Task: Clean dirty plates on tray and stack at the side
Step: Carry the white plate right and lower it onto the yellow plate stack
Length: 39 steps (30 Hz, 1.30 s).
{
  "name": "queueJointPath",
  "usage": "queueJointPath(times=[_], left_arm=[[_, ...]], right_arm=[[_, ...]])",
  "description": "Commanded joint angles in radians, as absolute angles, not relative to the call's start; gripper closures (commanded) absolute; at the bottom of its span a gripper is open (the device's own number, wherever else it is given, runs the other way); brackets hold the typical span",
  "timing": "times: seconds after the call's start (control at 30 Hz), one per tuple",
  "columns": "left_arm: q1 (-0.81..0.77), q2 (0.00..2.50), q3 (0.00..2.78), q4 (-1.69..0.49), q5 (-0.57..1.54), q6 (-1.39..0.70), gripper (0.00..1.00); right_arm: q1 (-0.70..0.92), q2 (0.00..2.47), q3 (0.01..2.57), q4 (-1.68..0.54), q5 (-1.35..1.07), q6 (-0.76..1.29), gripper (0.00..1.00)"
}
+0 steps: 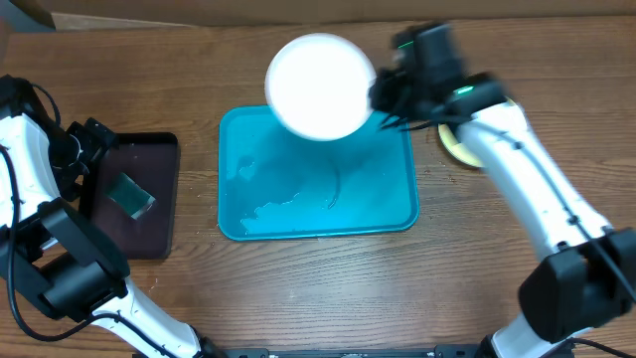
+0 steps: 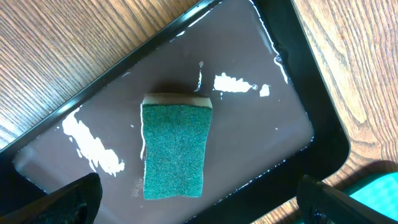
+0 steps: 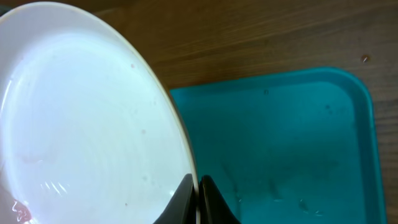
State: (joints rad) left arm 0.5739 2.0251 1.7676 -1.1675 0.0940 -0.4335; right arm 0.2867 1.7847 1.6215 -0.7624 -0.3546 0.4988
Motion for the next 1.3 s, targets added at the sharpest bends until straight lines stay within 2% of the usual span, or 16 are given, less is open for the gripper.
queueJointPath(times=[0.0,0.07,0.27,0.37,0.53,0.87,1.2,1.27], left_arm=[[0.575,2.008,1.783,-1.17,0.101,-0.426,0.0],[0.575,2.008,1.783,-1.17,0.101,-0.426,0.0],[0.575,2.008,1.783,-1.17,0.101,-0.426,0.0],[0.575,2.008,1.783,-1.17,0.101,-0.426,0.0],[0.575,2.008,1.783,-1.17,0.101,-0.426,0.0],[0.575,2.008,1.783,-1.171,0.101,-0.426,0.0],[0.575,2.008,1.783,-1.17,0.101,-0.426,0.0],[0.575,2.008,1.783,-1.17,0.101,-0.426,0.0]], right_arm=[[0.153,1.746,1.642,-0.785,-0.719,0.521,0.96],[0.06,1.746,1.641,-0.817,-0.678,0.521,0.96],[-0.149,1.747,1.626,-0.983,-0.159,0.552,0.96],[-0.212,1.747,1.586,-0.989,-0.022,0.551,0.96],[-0.264,1.758,1.512,-0.908,-0.02,0.55,0.96],[-0.263,1.812,1.353,-0.725,-0.015,0.554,0.96],[-0.257,1.812,1.33,-0.724,-0.02,0.554,0.92],[-0.253,1.813,1.328,-0.728,-0.02,0.554,0.88]])
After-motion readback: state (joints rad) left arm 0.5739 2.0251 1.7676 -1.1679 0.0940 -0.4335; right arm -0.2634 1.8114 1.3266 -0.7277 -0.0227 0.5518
